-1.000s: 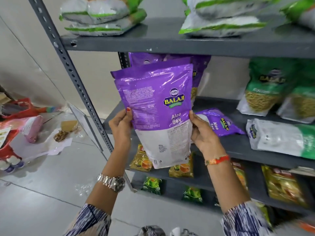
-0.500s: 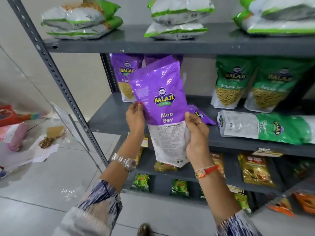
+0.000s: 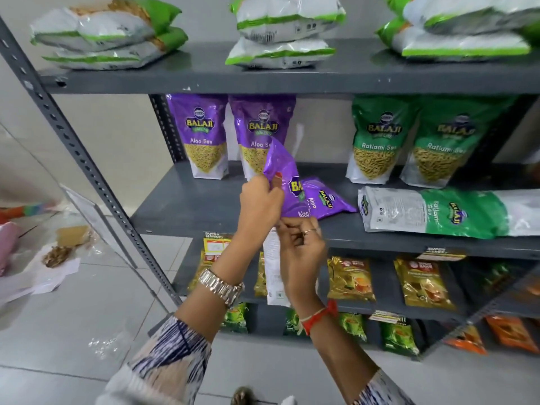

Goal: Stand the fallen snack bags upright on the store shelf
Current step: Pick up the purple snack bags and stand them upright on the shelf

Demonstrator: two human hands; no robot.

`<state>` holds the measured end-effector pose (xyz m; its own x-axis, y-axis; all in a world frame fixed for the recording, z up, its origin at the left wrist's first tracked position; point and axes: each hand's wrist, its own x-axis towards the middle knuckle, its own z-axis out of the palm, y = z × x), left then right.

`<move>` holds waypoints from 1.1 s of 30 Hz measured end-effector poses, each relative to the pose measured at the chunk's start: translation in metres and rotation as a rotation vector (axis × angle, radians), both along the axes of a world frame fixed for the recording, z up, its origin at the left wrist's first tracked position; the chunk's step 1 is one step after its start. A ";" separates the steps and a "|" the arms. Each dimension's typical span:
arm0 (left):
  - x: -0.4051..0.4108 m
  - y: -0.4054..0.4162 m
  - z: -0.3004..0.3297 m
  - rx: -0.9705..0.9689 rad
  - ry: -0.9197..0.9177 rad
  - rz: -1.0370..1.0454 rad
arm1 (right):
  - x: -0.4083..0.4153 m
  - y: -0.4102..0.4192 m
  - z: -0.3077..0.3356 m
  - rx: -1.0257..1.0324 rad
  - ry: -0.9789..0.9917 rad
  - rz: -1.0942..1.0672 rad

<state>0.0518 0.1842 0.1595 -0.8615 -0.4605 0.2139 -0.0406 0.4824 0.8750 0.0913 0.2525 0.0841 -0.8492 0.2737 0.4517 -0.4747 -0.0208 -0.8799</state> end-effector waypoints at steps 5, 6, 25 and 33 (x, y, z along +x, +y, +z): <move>-0.009 -0.013 -0.011 0.197 0.075 -0.124 | -0.005 0.024 0.003 -0.003 -0.002 0.099; -0.011 -0.019 -0.012 0.267 0.081 -0.191 | -0.013 0.034 0.006 -0.149 -0.025 0.060; -0.018 -0.087 -0.014 0.861 0.051 -0.471 | -0.047 0.031 -0.009 -0.358 -0.452 0.444; 0.010 -0.081 -0.025 0.763 0.027 -0.377 | -0.040 0.018 0.004 -0.438 -0.512 0.430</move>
<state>0.0616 0.1028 0.1340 -0.9853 -0.1703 -0.0156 0.0301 -0.2627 0.9644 0.0513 0.2708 0.0877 -0.9934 -0.0631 -0.0957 0.1145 -0.5047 -0.8557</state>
